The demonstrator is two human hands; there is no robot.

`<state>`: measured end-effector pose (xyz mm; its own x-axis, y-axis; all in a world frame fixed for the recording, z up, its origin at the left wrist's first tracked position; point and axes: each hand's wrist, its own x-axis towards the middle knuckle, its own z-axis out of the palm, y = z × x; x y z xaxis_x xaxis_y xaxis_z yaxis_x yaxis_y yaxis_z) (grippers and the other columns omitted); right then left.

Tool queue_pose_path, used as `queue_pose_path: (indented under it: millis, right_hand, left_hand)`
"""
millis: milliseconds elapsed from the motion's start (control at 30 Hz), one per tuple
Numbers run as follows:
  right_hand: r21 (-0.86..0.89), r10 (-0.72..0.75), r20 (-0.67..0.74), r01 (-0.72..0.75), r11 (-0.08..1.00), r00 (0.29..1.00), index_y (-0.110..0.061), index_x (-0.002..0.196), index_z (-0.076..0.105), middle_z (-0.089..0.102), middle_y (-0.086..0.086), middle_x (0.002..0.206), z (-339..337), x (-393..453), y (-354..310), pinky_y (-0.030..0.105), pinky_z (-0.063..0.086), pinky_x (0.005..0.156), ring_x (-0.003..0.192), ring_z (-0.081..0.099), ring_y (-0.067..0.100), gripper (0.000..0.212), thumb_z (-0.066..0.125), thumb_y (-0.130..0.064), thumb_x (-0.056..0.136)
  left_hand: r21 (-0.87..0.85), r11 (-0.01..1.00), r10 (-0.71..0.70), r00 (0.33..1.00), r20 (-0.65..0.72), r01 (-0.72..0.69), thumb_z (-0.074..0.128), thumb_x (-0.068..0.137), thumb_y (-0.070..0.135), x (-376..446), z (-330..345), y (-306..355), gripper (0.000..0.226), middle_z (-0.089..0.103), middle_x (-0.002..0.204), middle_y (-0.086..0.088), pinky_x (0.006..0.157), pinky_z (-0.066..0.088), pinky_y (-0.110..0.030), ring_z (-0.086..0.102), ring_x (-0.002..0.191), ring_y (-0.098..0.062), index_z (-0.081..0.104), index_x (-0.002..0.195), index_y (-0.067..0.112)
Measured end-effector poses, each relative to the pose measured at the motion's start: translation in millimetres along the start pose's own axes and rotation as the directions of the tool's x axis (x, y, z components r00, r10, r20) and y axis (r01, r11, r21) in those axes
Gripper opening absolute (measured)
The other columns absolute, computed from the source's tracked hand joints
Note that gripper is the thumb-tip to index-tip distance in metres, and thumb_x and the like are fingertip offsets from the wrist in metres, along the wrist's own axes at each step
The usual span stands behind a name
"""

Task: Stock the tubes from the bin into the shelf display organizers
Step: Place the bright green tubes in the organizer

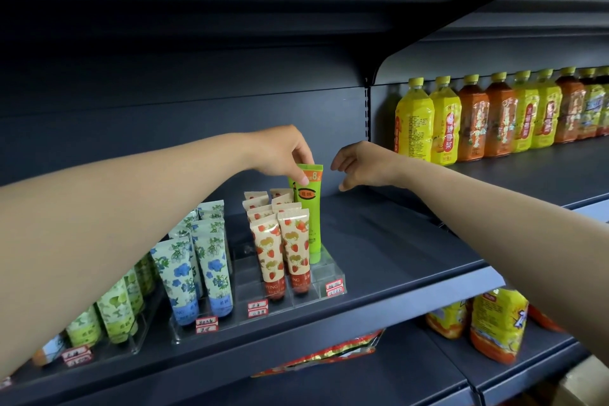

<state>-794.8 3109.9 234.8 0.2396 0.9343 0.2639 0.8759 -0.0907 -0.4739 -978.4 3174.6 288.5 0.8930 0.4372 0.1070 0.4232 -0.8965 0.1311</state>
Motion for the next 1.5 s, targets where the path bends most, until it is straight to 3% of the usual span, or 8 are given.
queue_pose_path:
  millis: [200,400,600,767,867,1000,1233,1500]
  right_hand:
    - [-0.171,-0.064,0.013,0.065,0.983,0.998,-0.017,0.12,0.056,0.056,0.005,0.125,-3,-6,-2,0.031,0.045,0.095,0.112,0.053,0.017,0.047,0.074,-0.021,0.077]
    - [-0.281,-0.055,0.033,0.063,0.958,0.998,-0.026,0.131,0.043,0.045,0.004,0.136,-11,-23,-11,0.034,0.041,0.098,0.121,0.047,0.021,0.065,0.073,-0.04,0.075]
    - [-0.34,-0.031,0.025,0.037,0.94,0.999,-0.028,0.137,0.034,0.04,0.005,0.14,-27,-57,-33,0.032,0.038,0.098,0.125,0.043,0.022,0.077,0.075,-0.041,0.074]
    - [-0.386,-0.114,-0.072,0.078,0.919,0.991,-0.023,0.135,0.04,0.043,0.003,0.14,-26,-97,-56,0.032,0.038,0.1,0.127,0.042,0.018,0.071,0.075,-0.038,0.075]
    - [-0.363,-0.207,-0.171,0.134,0.922,0.963,-0.02,0.13,0.047,0.048,0.002,0.133,-10,-130,-66,0.026,0.036,0.096,0.121,0.045,0.015,0.062,0.074,-0.036,0.077]
    - [-0.314,-0.268,-0.178,0.203,0.928,0.947,-0.015,0.125,0.052,0.053,0.005,0.123,33,-171,-81,0.023,0.033,0.094,0.116,0.048,0.02,0.057,0.076,-0.031,0.076]
    - [-0.191,-0.252,0.024,0.252,0.949,0.967,-0.017,0.127,0.052,0.049,0.005,0.132,144,-230,-92,0.03,0.03,0.105,0.126,0.042,0.021,0.06,0.076,-0.034,0.075]
    - [0.017,-0.093,0.24,0.092,0.996,0.966,-0.017,0.125,0.053,0.051,-0.001,0.125,285,-296,-80,0.028,0.034,0.105,0.124,0.044,0.018,0.057,0.077,-0.028,0.074]
  left_hand:
    - [-0.03,0.999,0.019,0.999,-0.036,-0.02,0.074,0.078,0.018,-1,-7,0,0.018,0.066,0.092,0.006,0.081,0.048,-0.024,0.059,0.084,-0.007,0.068,0.095,0.018]
    - [-0.001,1.0,0.029,0.991,-0.128,-0.029,0.073,0.079,0.03,-17,-21,6,0.033,0.061,0.11,0.004,0.084,0.049,-0.028,0.056,0.095,-0.01,0.063,0.109,0.022]
    - [0.113,0.993,0.036,0.987,-0.155,-0.018,0.072,0.077,0.041,-57,-30,15,0.055,0.048,0.13,0.002,0.088,0.038,-0.027,0.046,0.116,-0.014,0.051,0.126,0.026]
    - [0.13,0.99,0.079,0.984,-0.161,-0.059,0.074,0.074,0.041,-111,-13,23,0.061,0.045,0.126,0.004,0.097,0.038,-0.031,0.043,0.12,-0.016,0.049,0.128,0.026]
    - [0.105,0.99,0.116,0.976,-0.185,-0.098,0.076,0.073,0.037,-149,15,21,0.057,0.047,0.124,0.005,0.093,0.039,-0.03,0.046,0.113,-0.014,0.053,0.124,0.025]
    - [0.063,0.99,0.136,0.969,-0.208,-0.125,0.076,0.073,0.036,-194,69,8,0.049,0.053,0.122,0.003,0.096,0.04,-0.034,0.049,0.114,-0.015,0.059,0.118,0.022]
    - [-0.087,0.996,0.016,1.0,-0.025,-0.018,0.073,0.078,0.037,-262,190,-22,0.048,0.054,0.119,0.002,0.093,0.044,-0.036,0.052,0.109,-0.017,0.058,0.121,0.022]
    - [-0.235,0.93,-0.222,0.941,0.255,0.283,0.07,0.077,0.037,-322,342,-47,0.052,0.047,0.128,0.003,0.096,0.039,-0.03,0.045,0.12,-0.018,0.052,0.125,0.024]
